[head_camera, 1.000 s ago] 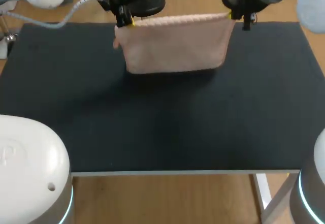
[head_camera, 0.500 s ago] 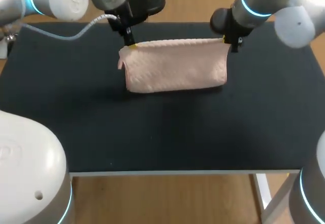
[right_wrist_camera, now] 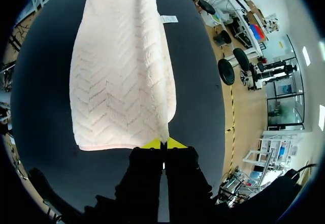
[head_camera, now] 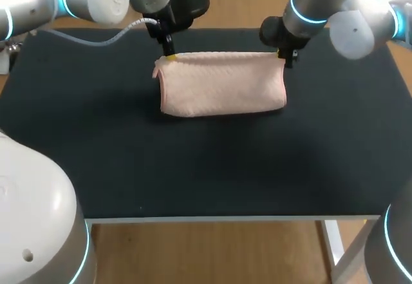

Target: Fold the towel

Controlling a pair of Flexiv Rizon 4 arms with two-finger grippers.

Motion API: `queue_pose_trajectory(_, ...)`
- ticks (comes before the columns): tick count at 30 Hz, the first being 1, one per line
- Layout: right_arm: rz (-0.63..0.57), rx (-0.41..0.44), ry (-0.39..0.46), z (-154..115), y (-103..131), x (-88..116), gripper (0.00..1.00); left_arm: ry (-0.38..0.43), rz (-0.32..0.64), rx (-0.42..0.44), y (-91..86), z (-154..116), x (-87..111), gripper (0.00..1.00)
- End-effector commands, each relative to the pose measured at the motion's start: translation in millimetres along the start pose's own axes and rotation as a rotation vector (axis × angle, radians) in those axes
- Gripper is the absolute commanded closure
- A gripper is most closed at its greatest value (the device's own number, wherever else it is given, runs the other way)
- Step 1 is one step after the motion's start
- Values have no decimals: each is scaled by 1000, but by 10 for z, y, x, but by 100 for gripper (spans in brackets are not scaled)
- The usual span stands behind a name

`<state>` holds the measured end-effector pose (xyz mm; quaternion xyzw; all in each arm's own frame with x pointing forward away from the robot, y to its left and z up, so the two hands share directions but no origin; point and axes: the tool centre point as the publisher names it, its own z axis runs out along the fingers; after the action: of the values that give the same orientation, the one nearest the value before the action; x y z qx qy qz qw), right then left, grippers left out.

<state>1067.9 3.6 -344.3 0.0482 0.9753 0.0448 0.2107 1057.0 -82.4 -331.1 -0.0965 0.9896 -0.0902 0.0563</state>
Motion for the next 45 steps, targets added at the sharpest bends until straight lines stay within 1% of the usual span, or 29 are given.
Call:
queue_pose_trajectory(1, -9, 17, 27, 235, 36, -126, 100, 69, 17, -16, -71, 189, -152, 100)
queue_pose_trajectory(2, -10, 19, 28, 252, 33, -137, 98, 73, 19, -20, -76, 214, -160, 97)
queue_pose_trajectory(3, -12, 20, 28, 264, 31, -150, 65, 87, 12, -19, -77, 236, -170, 60)
queue_pose_trajectory(4, -13, 33, 31, 277, 24, -168, 47, 99, 14, -7, -75, 259, -184, 16)
queue_pose_trajectory(5, -9, 30, 23, 289, 11, -194, 0, 101, 8, -12, -69, 279, -197, 0)
queue_pose_trajectory(7, 5, 38, 13, 299, -8, -235, 0, 104, 4, -3, -57, 310, -233, 0)
queue_pose_trajectory(9, 14, 36, 6, 291, -22, -265, 0, 113, -24, 31, -30, 298, -288, 0)
queue_pose_trajectory(11, 25, 29, -13, 268, -36, -303, 0, 114, -73, 63, 19, 278, -361, 0)
queue_pose_trajectory(14, 45, 7, -42, 216, -43, -346, 0, 101, -123, 106, 101, 194, -419, 0)
queue_pose_trajectory(18, 31, -17, -48, 143, -23, -363, 0, 87, -179, 207, 223, 10, -418, 0)
queue_pose_trajectory(20, 25, -30, -53, 89, -3, -367, 0, 90, -218, 321, 309, -128, -378, 0)
queue_pose_trajectory(21, 26, -31, -54, 75, 1, -368, 0, 94, -232, 359, 341, -167, -362, 0)
queue_pose_trajectory(23, 28, -33, -55, 42, 16, -365, 0, 100, -290, 471, 453, -248, -316, 0)
queue_pose_trajectory(24, 29, -34, -56, 32, 23, -361, 0, 101, -327, 547, 518, -280, -301, 0)
queue_pose_trajectory(26, 27, -36, -53, 28, 42, -336, 0, 92, -369, 633, 611, -325, -262, 0)
queue_pose_trajectory(28, 19, -35, -50, 21, 65, -312, 0, 82, -371, 713, 674, -365, -213, 0)
queue_pose_trajectory(31, 12, -36, -45, 18, 96, -286, 0, 100, -344, 802, 719, -407, -163, 0)
queue_pose_trajectory(32, 10, -35, -44, 18, 108, -279, 0, 108, -331, 811, 728, -410, -157, 0)
queue_pose_trajectory(33, 8, -36, -43, 15, 121, -274, 0, 142, -309, 826, 728, -412, -146, 0)
queue_pose_trajectory(34, 7, -36, -42, 9, 134, -271, 0, 144, -282, 825, 724, -409, -127, 0)
queue_pose_trajectory(35, 6, -37, -42, 5, 145, -269, 0, 160, -261, 815, 723, -410, -111, 0)
queue_pose_trajectory(36, 5, -37, -42, 4, 155, -270, 0, 200, -251, 811, 721, -399, -99, 0)
queue_pose_trajectory(38, 5, -38, -45, -12, 175, -279, 0, 235, -233, 793, 740, -366, -76, 0)
queue_pose_trajectory(41, 10, -39, -52, -20, 184, -283, 0, 271, -202, 760, 787, -340, -21, 0)
queue_pose_trajectory(45, 18, -33, -58, -36, 189, -288, 0, 298, -161, 735, 858, -337, 71, 0)
